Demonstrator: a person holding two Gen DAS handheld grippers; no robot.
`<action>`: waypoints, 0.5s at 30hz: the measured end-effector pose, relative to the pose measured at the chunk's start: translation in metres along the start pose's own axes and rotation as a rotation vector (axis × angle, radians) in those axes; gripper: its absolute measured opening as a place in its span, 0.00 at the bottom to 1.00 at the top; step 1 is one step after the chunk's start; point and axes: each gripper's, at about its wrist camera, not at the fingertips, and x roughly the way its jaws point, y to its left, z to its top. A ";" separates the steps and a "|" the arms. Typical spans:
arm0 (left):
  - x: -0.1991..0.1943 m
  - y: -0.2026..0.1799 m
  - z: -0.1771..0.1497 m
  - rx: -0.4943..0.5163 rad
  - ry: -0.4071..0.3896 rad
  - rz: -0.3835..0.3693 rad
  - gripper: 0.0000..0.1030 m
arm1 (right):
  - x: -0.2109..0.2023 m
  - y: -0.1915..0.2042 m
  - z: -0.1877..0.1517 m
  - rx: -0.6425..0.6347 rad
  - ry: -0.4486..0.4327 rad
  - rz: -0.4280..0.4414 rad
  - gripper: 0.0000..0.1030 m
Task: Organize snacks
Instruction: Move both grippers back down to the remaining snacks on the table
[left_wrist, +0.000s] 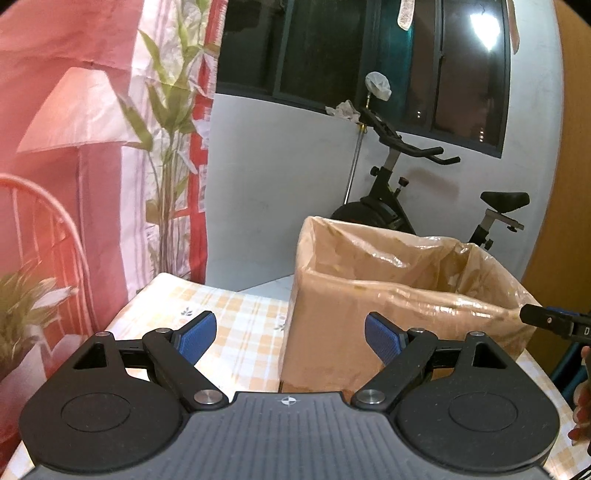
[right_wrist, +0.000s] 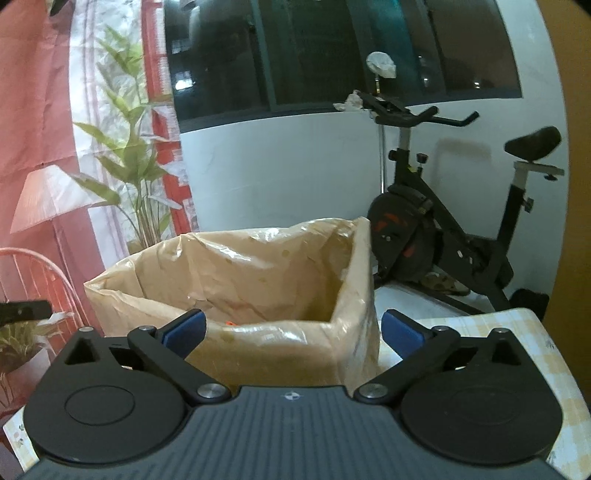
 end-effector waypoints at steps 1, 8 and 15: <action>-0.002 0.001 -0.003 -0.005 0.002 0.000 0.86 | -0.002 -0.001 -0.003 0.005 0.000 -0.002 1.00; -0.015 0.009 -0.028 -0.036 0.013 0.006 0.86 | -0.012 -0.005 -0.027 0.020 0.024 0.006 1.00; -0.022 0.002 -0.054 0.023 0.019 0.019 0.86 | -0.020 -0.001 -0.051 0.008 0.054 -0.010 1.00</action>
